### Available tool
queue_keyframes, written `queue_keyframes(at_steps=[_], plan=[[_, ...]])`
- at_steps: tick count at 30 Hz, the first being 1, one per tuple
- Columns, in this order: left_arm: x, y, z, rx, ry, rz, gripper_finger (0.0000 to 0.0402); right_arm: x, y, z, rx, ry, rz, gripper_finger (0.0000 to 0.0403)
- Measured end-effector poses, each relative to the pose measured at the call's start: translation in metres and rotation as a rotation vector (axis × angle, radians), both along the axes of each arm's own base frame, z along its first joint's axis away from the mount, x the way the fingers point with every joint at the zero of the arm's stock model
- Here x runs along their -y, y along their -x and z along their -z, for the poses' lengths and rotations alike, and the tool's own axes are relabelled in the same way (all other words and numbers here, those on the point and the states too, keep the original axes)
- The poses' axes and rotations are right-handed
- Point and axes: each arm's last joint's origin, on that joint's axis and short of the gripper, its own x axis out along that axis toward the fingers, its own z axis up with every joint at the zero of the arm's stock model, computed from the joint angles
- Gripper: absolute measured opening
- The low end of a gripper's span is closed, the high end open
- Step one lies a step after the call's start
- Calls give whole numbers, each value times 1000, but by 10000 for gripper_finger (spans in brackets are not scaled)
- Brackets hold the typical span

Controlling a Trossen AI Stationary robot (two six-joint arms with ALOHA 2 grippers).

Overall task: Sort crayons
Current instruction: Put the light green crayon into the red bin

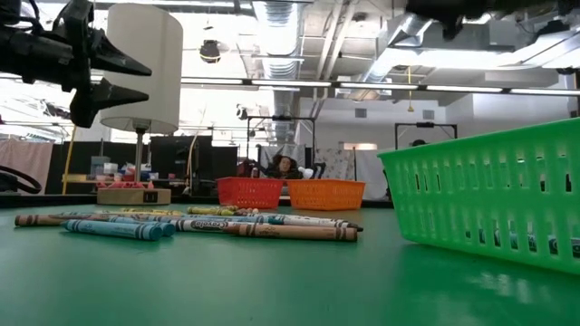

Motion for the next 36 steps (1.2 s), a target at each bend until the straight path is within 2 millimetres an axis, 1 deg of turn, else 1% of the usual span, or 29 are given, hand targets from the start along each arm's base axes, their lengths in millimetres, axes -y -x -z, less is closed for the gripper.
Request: queue_keyframes(at_steps=[5,8,10,12,20,31,36], plan=[[0,0,1,-8,-2,-7,215,4,-2,27,116,-43,21,82],[0,0,3,-30,-4,-12,215,5,0,29,222,-60,22,82],[0,0,4,-45,-4,-19,215,5,0,36,219,-78,23,82],[-1,0,5,-45,3,-29,215,5,0,33,241,-82,19,82],[-1,0,5,-42,10,-25,215,7,1,33,249,-76,43,82],[-1,1,13,-97,58,-39,215,9,1,32,254,-74,57,82],[-1,1,13,-113,39,-30,215,8,1,33,259,-144,39,82]])
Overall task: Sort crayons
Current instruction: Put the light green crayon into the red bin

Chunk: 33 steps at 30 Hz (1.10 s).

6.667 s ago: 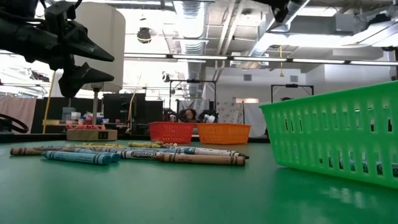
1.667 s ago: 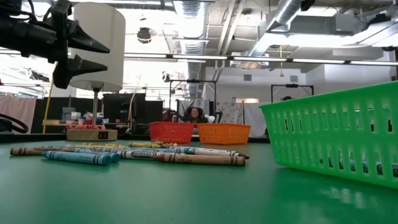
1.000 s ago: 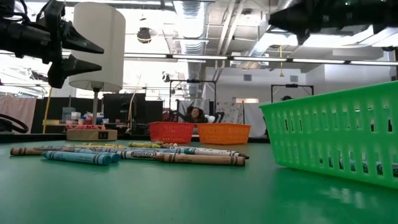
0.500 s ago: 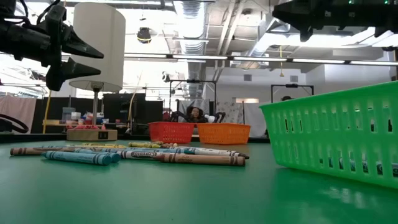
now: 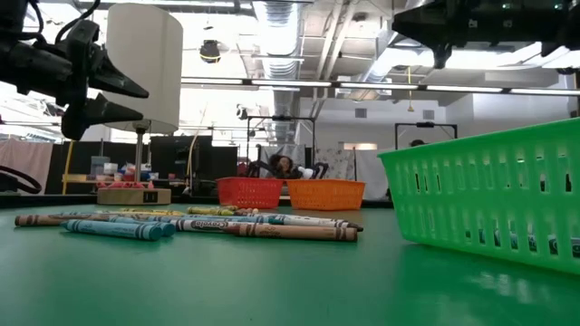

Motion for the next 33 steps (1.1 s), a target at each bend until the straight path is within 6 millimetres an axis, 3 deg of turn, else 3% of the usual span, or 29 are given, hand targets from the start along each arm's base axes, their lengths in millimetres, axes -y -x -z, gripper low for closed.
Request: queue_keyframes(at_steps=[8,15,25,33], plan=[[0,0,3,-30,-9,1,215,1,-5,4,-32,-1,1,82],[0,0,3,-30,-3,4,215,4,-25,12,-73,-148,-5,82],[0,0,3,-9,41,9,215,9,-95,2,-318,-145,-18,82],[1,0,3,-3,62,41,215,17,-166,-22,-566,20,-78,82]])
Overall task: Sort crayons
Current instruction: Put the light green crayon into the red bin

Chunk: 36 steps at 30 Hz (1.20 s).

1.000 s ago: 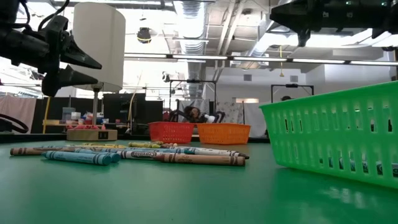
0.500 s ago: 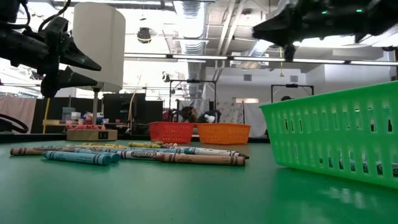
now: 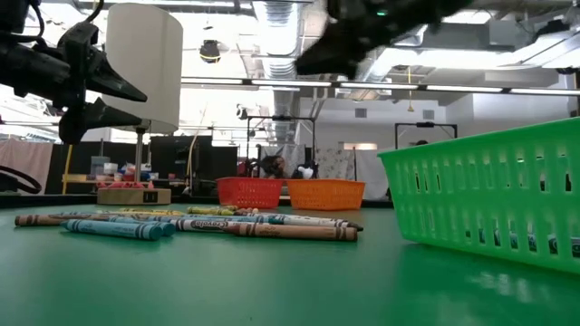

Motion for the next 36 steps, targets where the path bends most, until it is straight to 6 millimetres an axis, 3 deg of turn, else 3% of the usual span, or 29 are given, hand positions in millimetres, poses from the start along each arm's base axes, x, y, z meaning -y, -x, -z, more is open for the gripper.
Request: queue_keyframes(at_steps=[6,13,21,28,36], plan=[[0,0,1,-13,2,7,215,-1,-52,-4,-94,228,-115,82],[0,0,3,-15,22,0,215,10,-95,6,-232,294,-274,82],[0,1,3,-19,28,-15,215,24,-135,39,-356,429,-384,82],[0,1,4,-11,49,-19,215,47,-156,66,-399,433,-457,82],[0,1,4,-7,63,-26,215,68,-156,84,-487,452,-509,82]])
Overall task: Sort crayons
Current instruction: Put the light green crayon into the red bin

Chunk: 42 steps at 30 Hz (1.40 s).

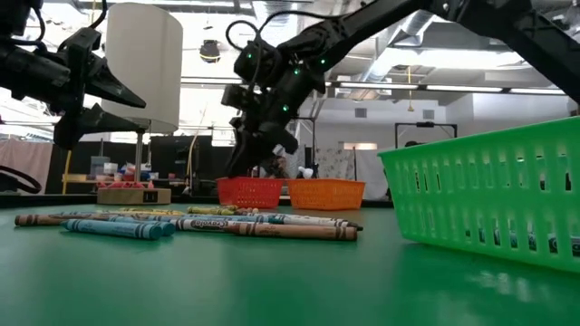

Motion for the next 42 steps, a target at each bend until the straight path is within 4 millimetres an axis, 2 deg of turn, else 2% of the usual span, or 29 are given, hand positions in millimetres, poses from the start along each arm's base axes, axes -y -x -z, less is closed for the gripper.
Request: queue_keyframes(at_steps=[5,12,24,34,42], plan=[[-1,0,0,1,-4,-21,215,5,-3,5,17,15,-3,82],[-1,0,0,2,-2,-31,215,4,-14,22,50,24,-7,82],[-1,1,1,-12,-4,-33,215,-4,-13,25,21,121,-147,82],[-1,1,2,-15,10,-45,215,-3,-17,51,-18,112,-186,81],[-1,1,3,-12,19,-47,215,-3,-14,57,-67,91,-183,81]])
